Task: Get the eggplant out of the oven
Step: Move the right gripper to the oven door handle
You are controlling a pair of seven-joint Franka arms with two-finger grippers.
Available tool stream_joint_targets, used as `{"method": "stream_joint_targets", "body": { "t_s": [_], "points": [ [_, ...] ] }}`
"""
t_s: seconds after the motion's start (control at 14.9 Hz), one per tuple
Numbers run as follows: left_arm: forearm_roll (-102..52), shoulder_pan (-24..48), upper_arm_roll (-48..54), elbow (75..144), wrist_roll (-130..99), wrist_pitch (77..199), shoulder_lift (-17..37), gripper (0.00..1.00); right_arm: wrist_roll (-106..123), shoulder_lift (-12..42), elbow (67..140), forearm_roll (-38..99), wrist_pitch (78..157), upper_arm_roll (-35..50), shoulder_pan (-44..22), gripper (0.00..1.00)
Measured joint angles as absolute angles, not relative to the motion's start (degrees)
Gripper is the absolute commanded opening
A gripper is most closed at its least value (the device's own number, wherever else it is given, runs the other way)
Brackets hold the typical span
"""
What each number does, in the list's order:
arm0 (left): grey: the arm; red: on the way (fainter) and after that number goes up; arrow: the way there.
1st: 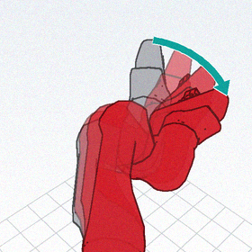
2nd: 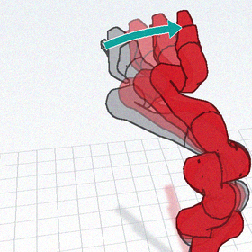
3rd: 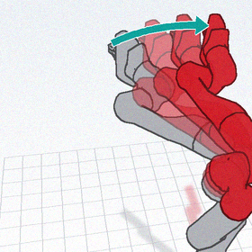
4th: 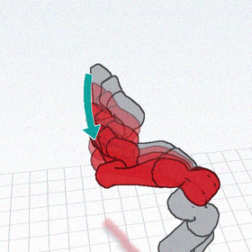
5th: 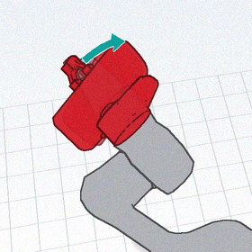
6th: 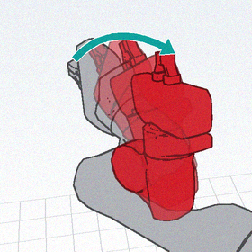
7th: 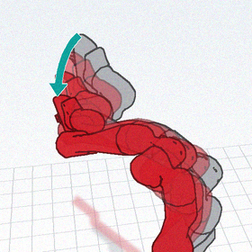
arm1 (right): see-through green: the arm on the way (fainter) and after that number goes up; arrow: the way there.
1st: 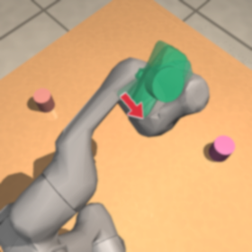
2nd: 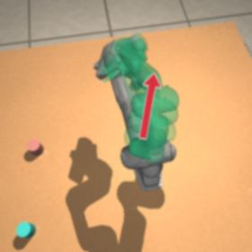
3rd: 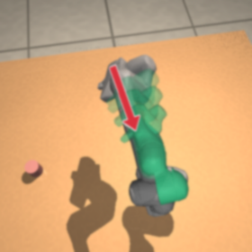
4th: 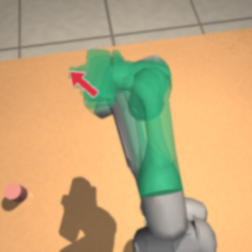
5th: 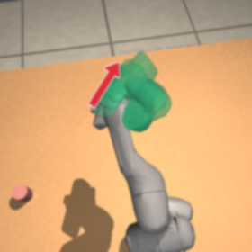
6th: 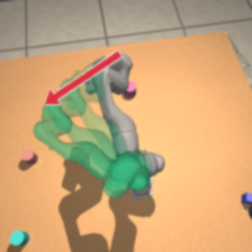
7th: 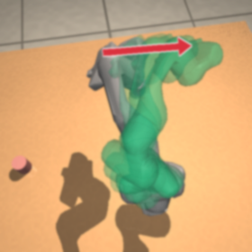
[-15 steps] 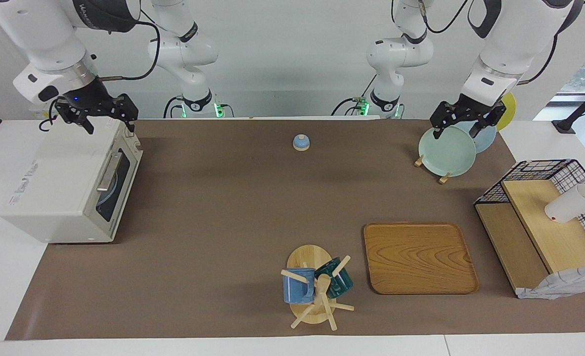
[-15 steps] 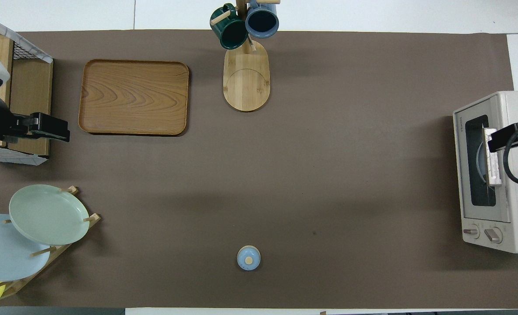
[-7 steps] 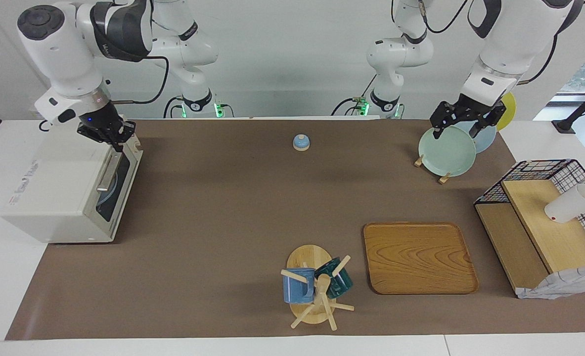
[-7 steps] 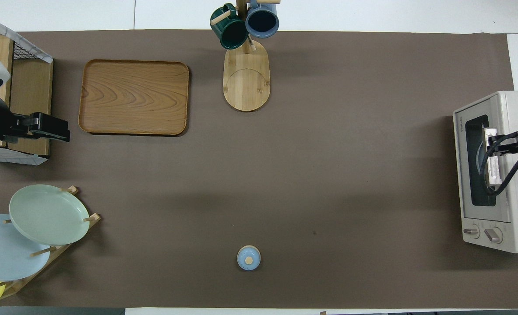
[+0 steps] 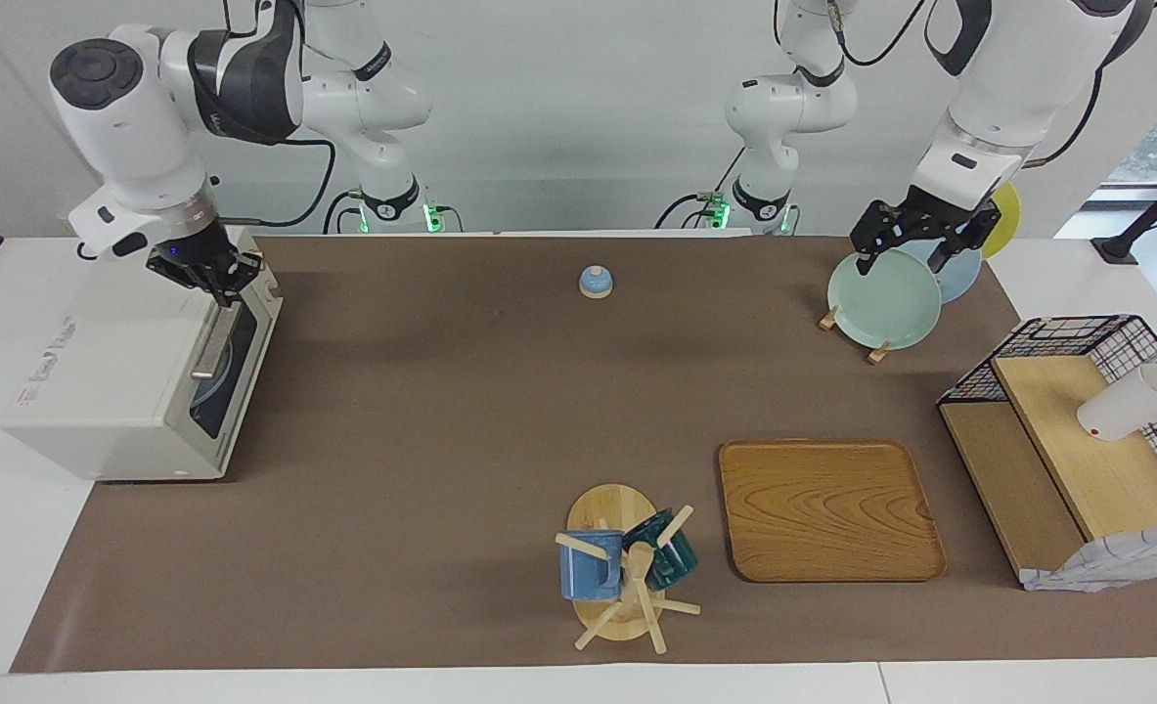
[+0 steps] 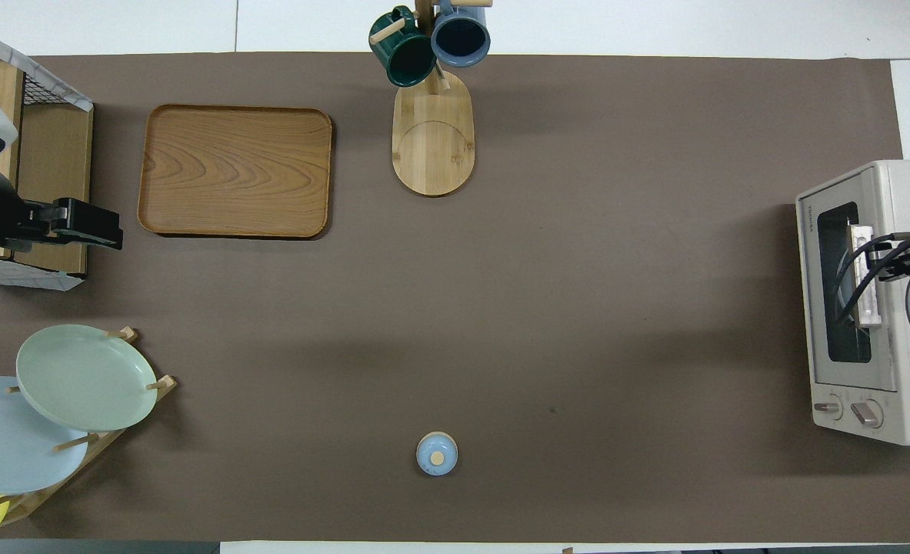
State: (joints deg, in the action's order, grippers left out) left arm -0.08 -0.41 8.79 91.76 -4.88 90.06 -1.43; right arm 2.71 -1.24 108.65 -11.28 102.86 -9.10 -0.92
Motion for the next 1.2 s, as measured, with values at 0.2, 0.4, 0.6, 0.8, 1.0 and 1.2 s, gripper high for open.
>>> {"method": "stream_joint_targets", "body": {
  "t_s": [0.2, 0.4, 0.6, 0.8, 1.0, 1.2],
  "points": [
    [-0.1, -0.4, 8.8, 91.8, -4.9, 90.1, -1.4, 1.0, 2.7, -0.9, 110.4, -11.4, 104.0, -9.0, -0.8, 0.0],
    [-0.1, -0.4, 8.8, 91.8, -4.9, 90.1, -1.4, 1.0, 2.7, -0.9, 111.2, -11.4, 104.0, -9.0, -0.8, 0.0],
    [-0.1, -0.4, 8.8, 91.8, -4.9, 90.1, -1.4, 1.0, 2.7, -0.9, 113.0, -11.4, 105.5, -9.0, -0.8, 0.0],
    [-0.1, -0.4, 8.8, 91.8, -4.9, 90.1, -1.4, 1.0, 2.7, -1.7, 113.9, -11.5, 106.4, -8.9, -0.9, 0.0],
    [-0.1, -0.4, 8.8, 91.8, -4.9, 90.1, -1.4, 1.0, 2.7, -1.9, 114.8, -11.3, 107.4, -8.7, -1.2, 0.0],
    [-0.1, -0.4, 8.8, 91.8, -4.9, 90.1, -1.4, 1.0, 2.7, -3.1, 117.9, -7.6, 110.7, -8.4, -2.5, 0.0]
  ]
}}
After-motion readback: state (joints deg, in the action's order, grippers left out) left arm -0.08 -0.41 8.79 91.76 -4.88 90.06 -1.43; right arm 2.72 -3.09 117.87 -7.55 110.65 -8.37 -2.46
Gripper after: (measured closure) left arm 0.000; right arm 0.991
